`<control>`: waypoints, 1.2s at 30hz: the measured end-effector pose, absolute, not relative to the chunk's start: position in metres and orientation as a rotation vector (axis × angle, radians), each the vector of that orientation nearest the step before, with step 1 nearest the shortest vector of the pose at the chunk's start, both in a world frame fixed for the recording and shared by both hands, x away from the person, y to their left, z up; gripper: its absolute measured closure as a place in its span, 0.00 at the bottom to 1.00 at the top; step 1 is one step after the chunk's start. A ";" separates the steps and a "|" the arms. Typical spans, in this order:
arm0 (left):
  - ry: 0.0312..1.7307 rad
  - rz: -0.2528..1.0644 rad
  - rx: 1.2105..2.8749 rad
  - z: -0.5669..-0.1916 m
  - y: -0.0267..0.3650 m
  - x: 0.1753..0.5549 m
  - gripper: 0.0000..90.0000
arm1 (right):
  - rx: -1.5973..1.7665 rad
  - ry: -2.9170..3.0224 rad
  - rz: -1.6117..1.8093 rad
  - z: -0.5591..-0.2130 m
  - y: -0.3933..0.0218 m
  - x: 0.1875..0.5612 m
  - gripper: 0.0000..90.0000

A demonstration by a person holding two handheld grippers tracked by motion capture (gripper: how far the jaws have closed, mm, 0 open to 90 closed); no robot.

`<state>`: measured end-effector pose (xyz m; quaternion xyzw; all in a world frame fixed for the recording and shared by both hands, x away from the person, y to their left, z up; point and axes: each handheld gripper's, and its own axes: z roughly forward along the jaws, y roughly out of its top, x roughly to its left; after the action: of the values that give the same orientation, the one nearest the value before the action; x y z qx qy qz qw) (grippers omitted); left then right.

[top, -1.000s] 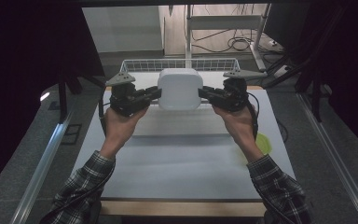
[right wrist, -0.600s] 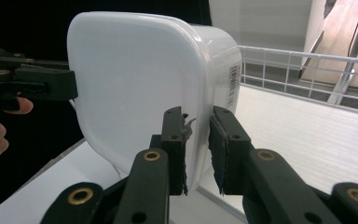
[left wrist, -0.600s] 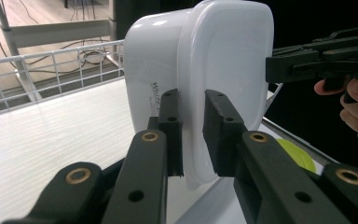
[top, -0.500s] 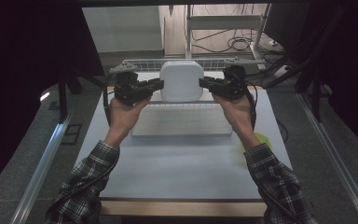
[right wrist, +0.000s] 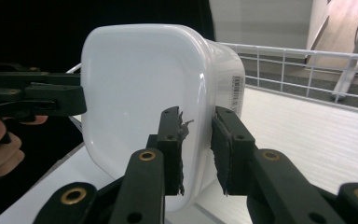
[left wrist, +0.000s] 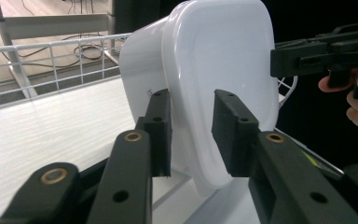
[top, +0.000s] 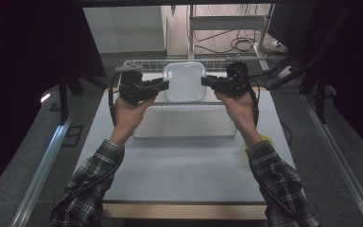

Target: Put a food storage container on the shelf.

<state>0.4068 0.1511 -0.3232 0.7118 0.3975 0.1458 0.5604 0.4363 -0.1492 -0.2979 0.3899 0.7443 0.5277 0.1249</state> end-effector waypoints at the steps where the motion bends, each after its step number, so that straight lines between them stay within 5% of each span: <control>1: 0.937 0.340 1.675 -0.323 0.151 0.408 0.75 | 1.137 2.172 1.537 -0.298 -0.149 0.437 0.81; 36: 1.029 0.431 1.659 -0.329 0.142 0.448 0.52 | 1.173 2.102 1.399 -0.303 -0.131 0.474 0.56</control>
<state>0.4476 0.1417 -0.3286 0.6982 0.4331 0.1815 0.5404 0.4744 -0.1313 -0.3031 0.4146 0.7429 0.4944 0.1780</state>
